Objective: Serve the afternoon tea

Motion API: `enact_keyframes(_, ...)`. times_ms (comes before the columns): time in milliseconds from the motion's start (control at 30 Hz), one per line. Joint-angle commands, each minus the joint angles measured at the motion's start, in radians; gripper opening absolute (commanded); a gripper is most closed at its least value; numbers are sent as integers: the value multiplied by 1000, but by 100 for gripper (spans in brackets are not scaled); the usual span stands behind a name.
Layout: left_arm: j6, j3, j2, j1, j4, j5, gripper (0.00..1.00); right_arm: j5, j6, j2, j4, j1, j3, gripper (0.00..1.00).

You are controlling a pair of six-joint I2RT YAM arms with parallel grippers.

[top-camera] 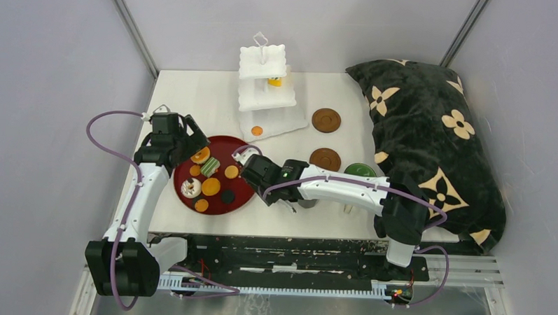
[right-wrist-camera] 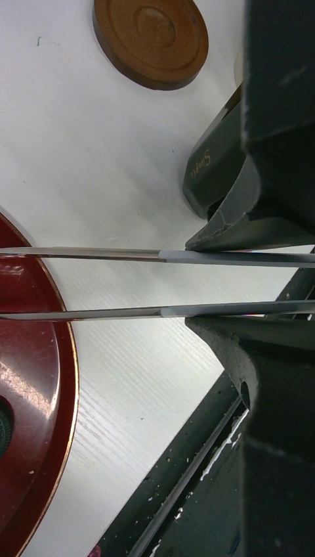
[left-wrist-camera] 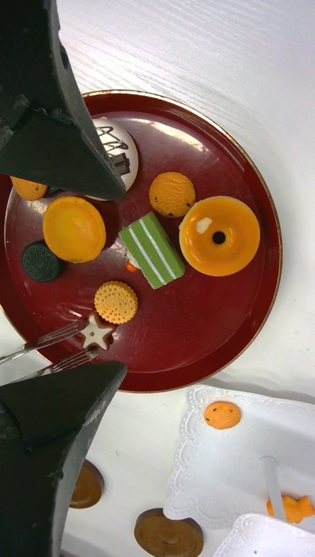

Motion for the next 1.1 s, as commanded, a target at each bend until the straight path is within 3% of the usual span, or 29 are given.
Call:
enact_keyframes(0, 17, 39, -10, 5, 23, 8, 100, 60, -49, -93, 9, -5, 60, 27)
enact_keyframes(433, 34, 64, 11, 3, 22, 0, 100, 3, -96, -138, -10, -79, 133, 18)
enact_keyframes(1067, 48, 125, 97, 4, 24, 0, 100, -20, -140, -57, 11, -378, 123, 15)
